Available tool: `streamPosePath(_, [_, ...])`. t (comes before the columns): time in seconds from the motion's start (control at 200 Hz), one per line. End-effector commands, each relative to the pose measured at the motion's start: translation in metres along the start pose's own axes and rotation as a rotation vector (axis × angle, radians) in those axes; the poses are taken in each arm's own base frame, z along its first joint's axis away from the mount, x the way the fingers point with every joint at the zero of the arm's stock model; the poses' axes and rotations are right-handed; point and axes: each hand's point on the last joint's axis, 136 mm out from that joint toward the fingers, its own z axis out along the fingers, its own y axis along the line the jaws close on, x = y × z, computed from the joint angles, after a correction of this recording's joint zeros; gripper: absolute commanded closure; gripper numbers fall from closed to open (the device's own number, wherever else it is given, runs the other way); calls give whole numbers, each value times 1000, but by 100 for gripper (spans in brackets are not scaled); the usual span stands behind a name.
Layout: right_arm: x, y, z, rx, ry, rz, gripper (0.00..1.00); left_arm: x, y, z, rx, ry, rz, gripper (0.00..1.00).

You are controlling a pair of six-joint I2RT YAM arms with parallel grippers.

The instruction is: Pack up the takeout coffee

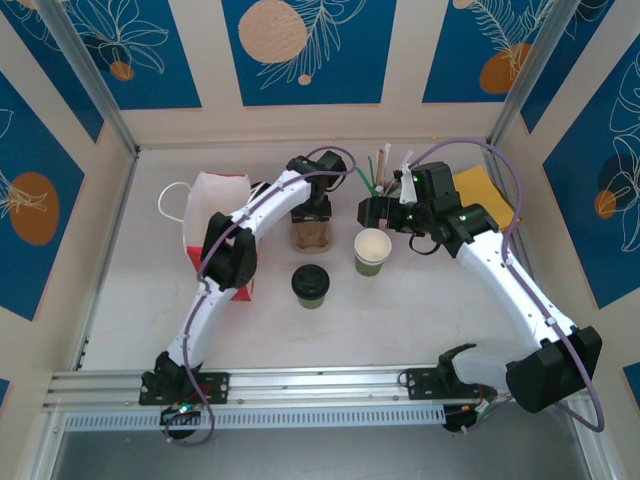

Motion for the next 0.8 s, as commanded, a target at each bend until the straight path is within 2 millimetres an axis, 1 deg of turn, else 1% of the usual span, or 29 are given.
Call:
streamPosePath(0.0, [1,-1,3,-3,12,2,1,-2,5,6,-18,16,20,51])
streamPosePath(0.22, [3,-1,5,-7,17,4,1,-5,5,4,-19,5,26,51])
streamPosePath(0.33, [2,-1,4,-7,16,4,1,-2,5,6,-20,16,28,54])
streamPosePath(0.575, [2,-1,3,-5,12,3,1,4,6,11,-25,45,24,53])
streamPosePath(0.66, [2,-1,2,-7,9,1,1,6,7,11,-26,52,23,60])
streamPosePath(0.705, [2,-1,2,-7,8,1,1,6,8,10,-30,52,21,61])
streamPosePath(0.775, [2,-1,1,-8,7,1,1,5,8,7,-29,47,22,69])
streamPosePath(0.795, [2,-1,1,-7,7,1,1,4,8,5,-28,43,19,70])
